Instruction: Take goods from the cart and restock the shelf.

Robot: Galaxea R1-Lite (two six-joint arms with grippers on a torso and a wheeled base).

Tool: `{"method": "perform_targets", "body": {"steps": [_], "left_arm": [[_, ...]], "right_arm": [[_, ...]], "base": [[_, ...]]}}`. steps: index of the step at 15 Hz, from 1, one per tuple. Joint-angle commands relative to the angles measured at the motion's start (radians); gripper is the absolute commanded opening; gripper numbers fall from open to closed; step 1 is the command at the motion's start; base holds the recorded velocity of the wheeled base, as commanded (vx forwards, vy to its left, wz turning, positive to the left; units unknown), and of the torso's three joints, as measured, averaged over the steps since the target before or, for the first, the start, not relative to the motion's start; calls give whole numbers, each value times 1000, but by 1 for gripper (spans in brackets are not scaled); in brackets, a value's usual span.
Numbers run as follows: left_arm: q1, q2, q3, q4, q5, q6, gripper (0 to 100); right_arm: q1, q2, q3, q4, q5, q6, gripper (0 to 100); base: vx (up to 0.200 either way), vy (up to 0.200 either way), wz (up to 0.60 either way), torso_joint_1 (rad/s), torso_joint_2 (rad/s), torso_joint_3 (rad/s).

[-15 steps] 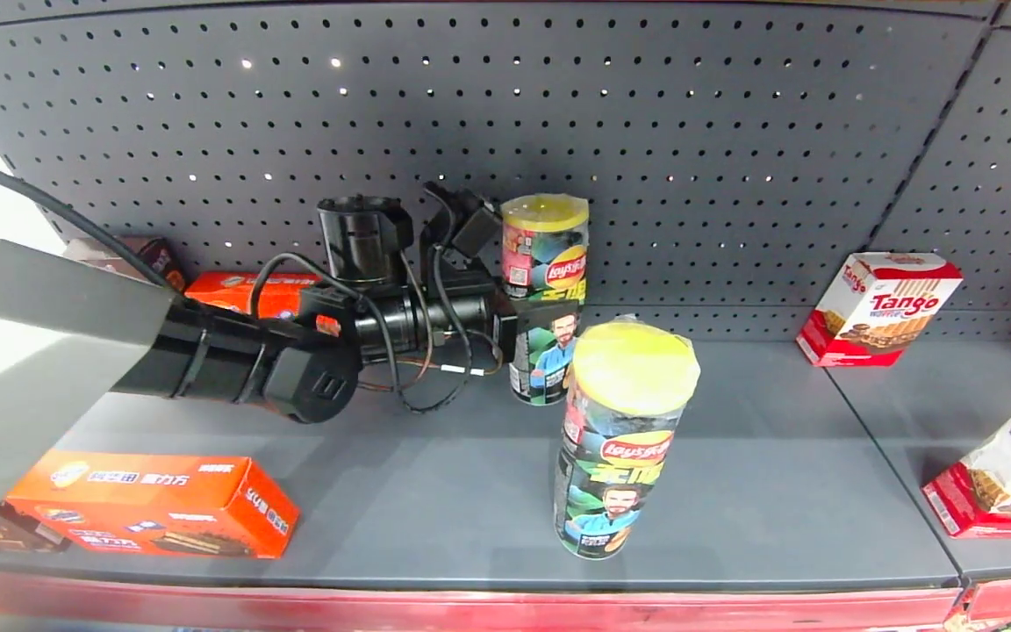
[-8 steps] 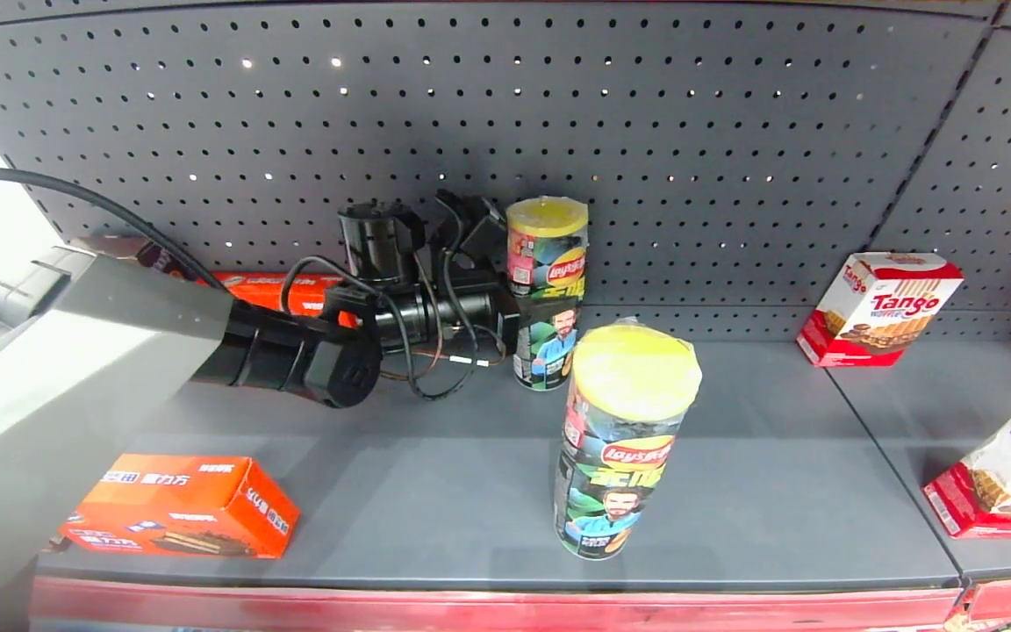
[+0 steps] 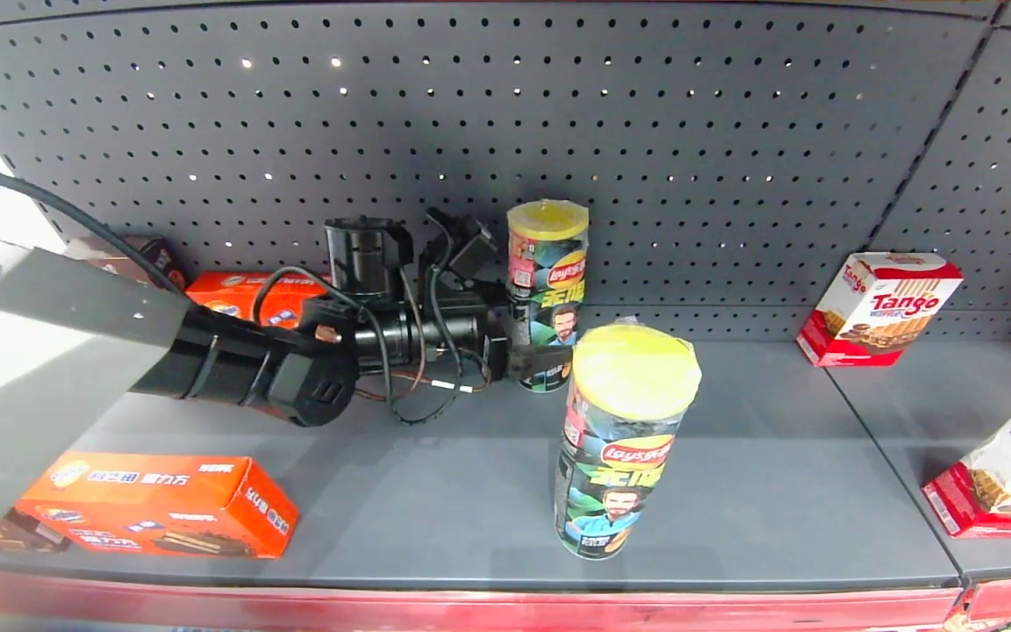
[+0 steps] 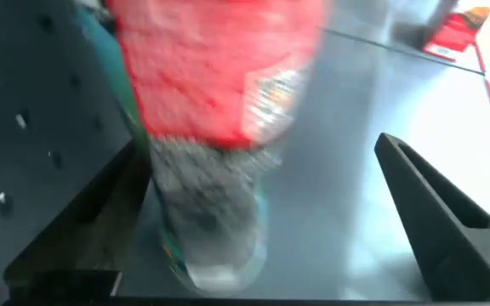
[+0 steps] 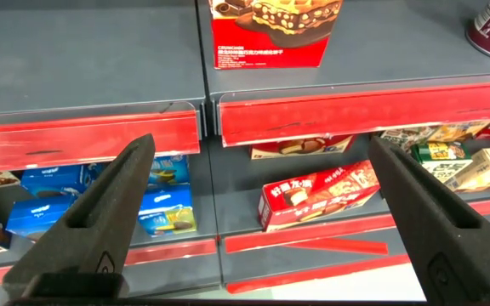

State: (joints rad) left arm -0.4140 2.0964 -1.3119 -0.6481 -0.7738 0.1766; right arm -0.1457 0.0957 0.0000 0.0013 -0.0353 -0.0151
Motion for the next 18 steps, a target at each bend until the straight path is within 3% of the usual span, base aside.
{"method": "perform_targets", "body": {"steps": [1, 4, 6, 7, 9, 15, 18], "left_arm": [[1, -136, 88, 50, 39, 9, 100], [-5, -191, 99, 225, 257, 121, 100], [-2, -226, 109, 317, 283, 201, 100], [-2, -226, 111, 315, 323, 216, 100], [-14, -228, 105, 311, 404, 215, 100], [-49, -179, 54, 308, 485, 184, 100], [-57, -147, 42, 252, 547, 142, 100]], "right_arm": [[0, 2, 0, 0, 0, 0, 100], [0, 2, 0, 0, 0, 0, 100], [0, 2, 0, 0, 0, 0, 100], [0, 2, 0, 0, 0, 0, 100], [0, 2, 0, 0, 0, 0, 100], [0, 2, 0, 0, 0, 0, 100], [0, 2, 0, 0, 0, 0, 100]], "base": [[0, 0, 0, 0, 0, 0], [0, 0, 0, 0, 0, 0], [0, 0, 0, 0, 0, 0], [0, 0, 0, 0, 0, 0], [0, 0, 0, 0, 0, 0], [0, 0, 0, 0, 0, 0], [0, 0, 0, 0, 0, 0]]}}
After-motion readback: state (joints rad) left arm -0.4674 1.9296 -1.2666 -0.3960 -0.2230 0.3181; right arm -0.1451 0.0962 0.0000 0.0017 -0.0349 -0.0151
